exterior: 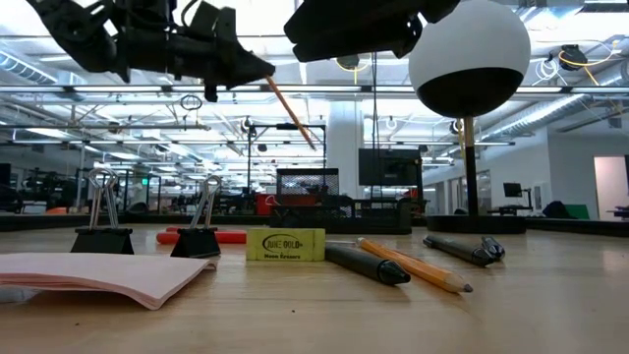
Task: Pick and place office supplies into organizer
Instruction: Put the top yellow pencil into the black desk organizer
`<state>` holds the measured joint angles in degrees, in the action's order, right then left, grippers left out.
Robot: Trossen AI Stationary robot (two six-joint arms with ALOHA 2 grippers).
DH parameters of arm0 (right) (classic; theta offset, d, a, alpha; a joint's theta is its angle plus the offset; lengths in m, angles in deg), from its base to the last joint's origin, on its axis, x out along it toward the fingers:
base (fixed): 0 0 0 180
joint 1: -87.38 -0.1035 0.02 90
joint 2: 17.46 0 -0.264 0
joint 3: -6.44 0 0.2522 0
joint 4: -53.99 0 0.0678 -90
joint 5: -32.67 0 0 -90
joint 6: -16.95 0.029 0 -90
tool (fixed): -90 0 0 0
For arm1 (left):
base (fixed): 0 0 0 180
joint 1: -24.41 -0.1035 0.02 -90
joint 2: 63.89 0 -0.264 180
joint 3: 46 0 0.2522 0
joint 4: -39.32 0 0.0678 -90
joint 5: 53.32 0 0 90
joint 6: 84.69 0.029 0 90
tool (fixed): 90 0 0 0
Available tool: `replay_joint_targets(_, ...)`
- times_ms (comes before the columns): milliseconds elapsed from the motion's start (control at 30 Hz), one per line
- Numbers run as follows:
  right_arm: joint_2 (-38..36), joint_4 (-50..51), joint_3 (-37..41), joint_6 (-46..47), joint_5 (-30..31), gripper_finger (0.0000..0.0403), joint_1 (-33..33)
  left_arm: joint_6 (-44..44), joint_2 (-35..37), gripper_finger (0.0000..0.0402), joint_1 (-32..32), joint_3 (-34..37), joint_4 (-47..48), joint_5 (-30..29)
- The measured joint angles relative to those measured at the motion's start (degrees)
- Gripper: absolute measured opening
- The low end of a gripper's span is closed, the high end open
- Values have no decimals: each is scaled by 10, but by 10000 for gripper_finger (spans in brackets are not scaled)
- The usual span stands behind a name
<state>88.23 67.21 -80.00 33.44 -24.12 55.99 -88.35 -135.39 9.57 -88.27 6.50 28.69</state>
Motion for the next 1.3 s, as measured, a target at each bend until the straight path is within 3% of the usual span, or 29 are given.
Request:
replay_joint_targets(267,0,-5,0,0,0,144,1,-1,-31,30,-48,-1,0,1)
replay_joint_targets(567,0,-5,0,-2,0,144,5,3,-77,22,-59,-2,-11,14)
replay_joint_targets(733,0,-6,2,-2,0,144,10,4,-112,39,-57,-30,-9,44)
replay_joint_targets(1033,0,-75,52,2,0,144,13,4,-168,22,-57,-90,55,50)
replay_joint_targets(1300,0,-113,73,4,-1,144,21,7,-205,52,-57,-127,105,50)
